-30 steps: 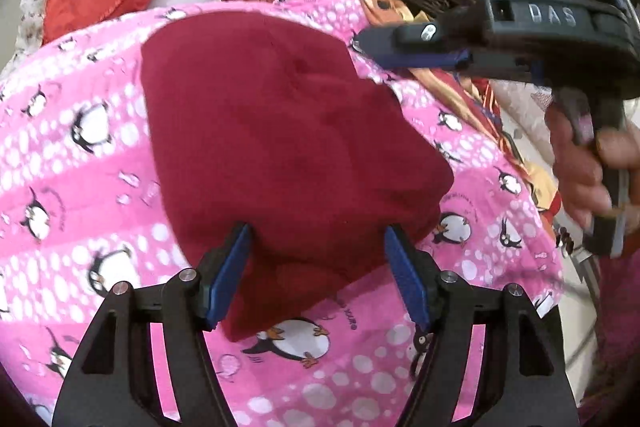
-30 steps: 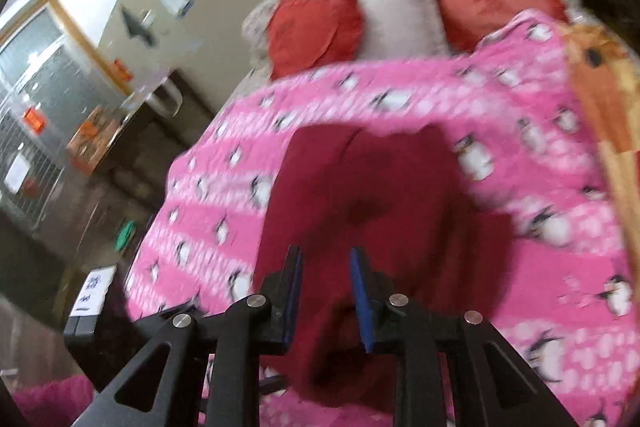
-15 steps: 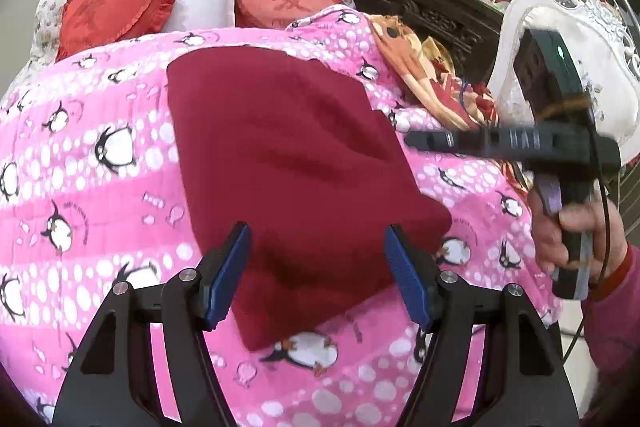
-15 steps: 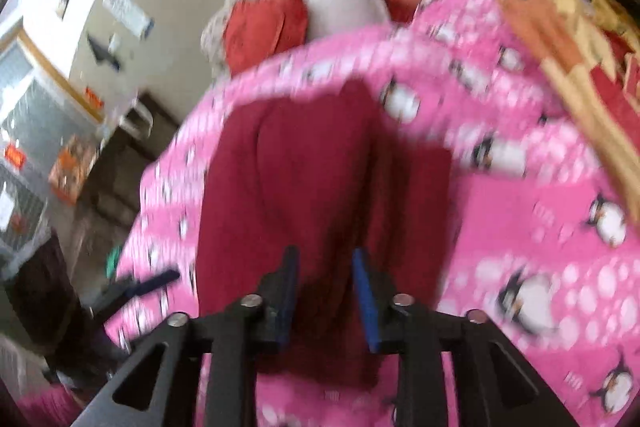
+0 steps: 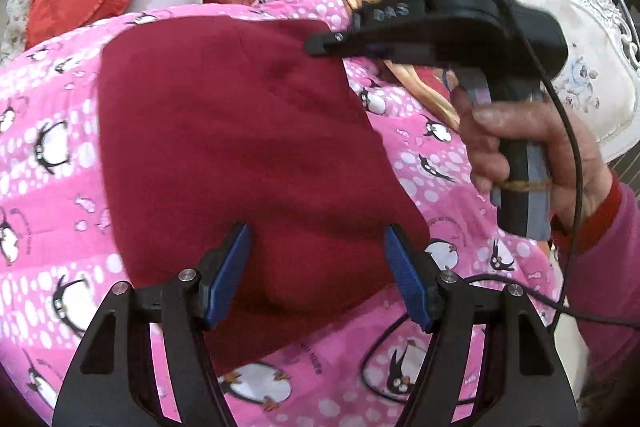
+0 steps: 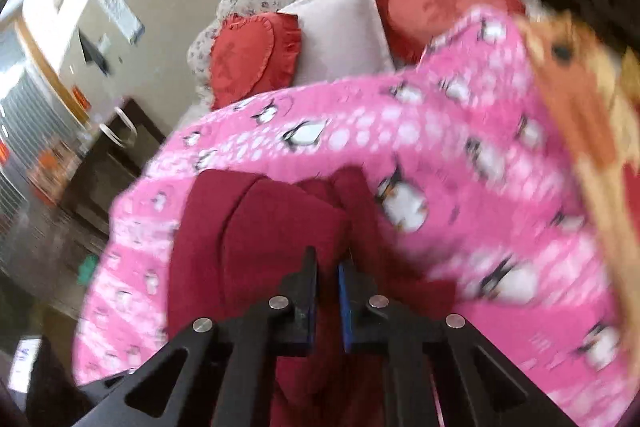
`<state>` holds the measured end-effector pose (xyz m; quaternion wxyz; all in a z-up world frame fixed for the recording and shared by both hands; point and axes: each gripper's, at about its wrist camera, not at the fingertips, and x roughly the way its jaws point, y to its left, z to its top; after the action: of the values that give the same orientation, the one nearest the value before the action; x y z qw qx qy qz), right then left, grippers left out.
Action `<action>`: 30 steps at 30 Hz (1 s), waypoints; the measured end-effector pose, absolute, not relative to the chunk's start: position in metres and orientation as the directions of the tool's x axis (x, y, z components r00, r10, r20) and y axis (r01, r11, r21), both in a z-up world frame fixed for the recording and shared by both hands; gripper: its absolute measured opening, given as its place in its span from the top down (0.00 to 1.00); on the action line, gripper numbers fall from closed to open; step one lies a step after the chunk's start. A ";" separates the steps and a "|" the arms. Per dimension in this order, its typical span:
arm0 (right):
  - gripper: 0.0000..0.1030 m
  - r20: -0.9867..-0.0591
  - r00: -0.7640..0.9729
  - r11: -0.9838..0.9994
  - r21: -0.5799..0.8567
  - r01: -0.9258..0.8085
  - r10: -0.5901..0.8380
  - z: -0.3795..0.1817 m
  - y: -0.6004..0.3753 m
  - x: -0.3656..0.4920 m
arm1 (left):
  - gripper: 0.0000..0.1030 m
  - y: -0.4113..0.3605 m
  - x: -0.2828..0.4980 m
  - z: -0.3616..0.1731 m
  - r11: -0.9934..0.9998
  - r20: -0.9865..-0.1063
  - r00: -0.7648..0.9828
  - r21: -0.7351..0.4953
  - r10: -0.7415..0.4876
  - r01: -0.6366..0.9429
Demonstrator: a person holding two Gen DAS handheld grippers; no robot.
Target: Fold small clothes
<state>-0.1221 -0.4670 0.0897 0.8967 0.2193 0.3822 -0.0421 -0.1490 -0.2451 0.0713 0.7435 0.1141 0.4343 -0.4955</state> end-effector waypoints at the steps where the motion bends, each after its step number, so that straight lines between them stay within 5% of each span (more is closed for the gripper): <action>1: 0.92 -0.731 0.680 0.914 0.313 0.259 0.057 0.086 -0.466 -0.116 | 0.33 -0.251 -0.150 0.068 0.481 -0.767 0.126 -0.257 -0.629 0.838; 5: 0.92 -0.787 0.617 0.944 0.189 0.270 -0.019 0.063 -0.457 -0.101 | 0.33 -0.255 -0.149 0.066 0.491 -0.771 0.122 -0.266 -0.625 0.830; 16: 0.84 -0.725 0.670 0.943 0.313 0.114 0.159 0.108 -0.412 -0.164 | 0.33 -0.207 -0.148 0.098 0.567 -0.741 0.253 -0.204 -0.623 0.798; 22: 0.87 -0.787 0.613 0.966 0.206 0.159 0.067 0.059 -0.394 -0.185 | 0.33 -0.193 -0.143 0.093 0.632 -0.764 0.298 -0.179 -0.572 0.754; 30: 0.82 -0.775 0.629 0.943 0.254 0.216 0.065 0.073 -0.398 -0.204 | 0.33 -0.184 -0.147 0.094 0.671 -0.760 0.332 -0.177 -0.558 0.720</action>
<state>-0.2037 -0.3984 0.0728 0.8876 0.1635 0.4286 -0.0425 -0.1467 -0.1842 0.0943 0.8106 0.0961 0.4223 -0.3942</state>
